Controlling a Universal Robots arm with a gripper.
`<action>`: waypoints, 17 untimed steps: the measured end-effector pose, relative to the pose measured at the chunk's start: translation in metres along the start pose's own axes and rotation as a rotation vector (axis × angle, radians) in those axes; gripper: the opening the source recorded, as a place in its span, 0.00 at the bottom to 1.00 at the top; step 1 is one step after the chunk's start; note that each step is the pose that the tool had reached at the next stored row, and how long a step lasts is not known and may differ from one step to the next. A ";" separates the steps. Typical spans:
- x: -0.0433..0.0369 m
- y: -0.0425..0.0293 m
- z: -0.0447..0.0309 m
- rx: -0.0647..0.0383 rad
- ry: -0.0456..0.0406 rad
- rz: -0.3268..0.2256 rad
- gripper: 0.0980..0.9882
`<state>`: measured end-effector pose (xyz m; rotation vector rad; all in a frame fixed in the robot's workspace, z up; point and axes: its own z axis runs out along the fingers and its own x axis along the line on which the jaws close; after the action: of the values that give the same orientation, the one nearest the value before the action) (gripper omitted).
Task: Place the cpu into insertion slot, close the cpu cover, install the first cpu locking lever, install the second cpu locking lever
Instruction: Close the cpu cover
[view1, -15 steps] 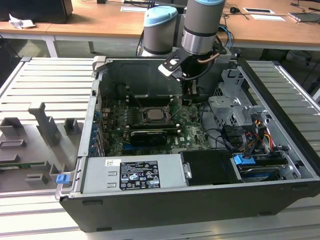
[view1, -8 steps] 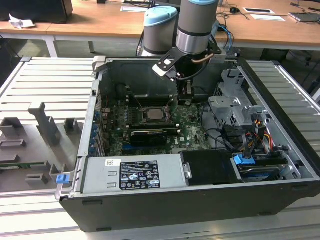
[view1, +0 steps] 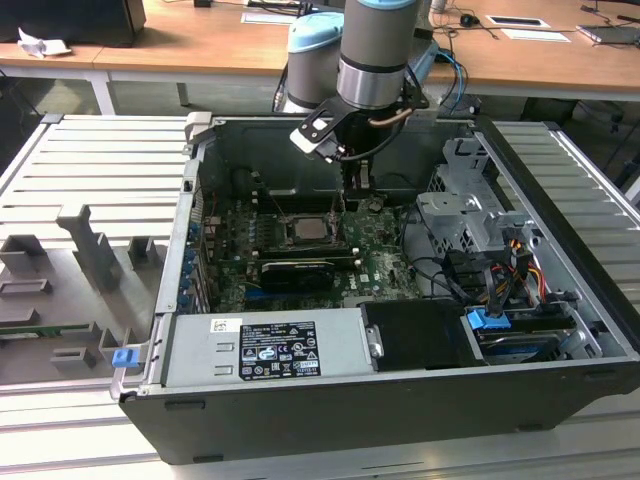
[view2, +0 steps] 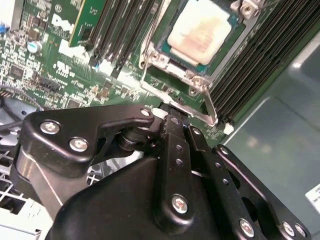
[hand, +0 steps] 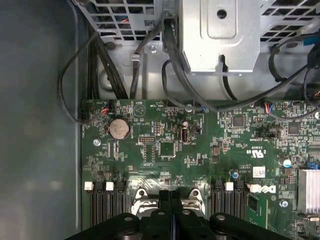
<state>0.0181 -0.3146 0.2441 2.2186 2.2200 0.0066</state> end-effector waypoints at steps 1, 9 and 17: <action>0.0000 -0.0023 0.0002 0.000 0.0001 0.000 0.01; 0.0000 -0.0223 0.0091 0.000 -0.0001 -0.001 0.01; 0.0000 -0.0405 0.0134 0.000 -0.0001 -0.008 0.01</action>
<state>-0.0223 -0.3145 0.2305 2.2095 2.2288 0.0064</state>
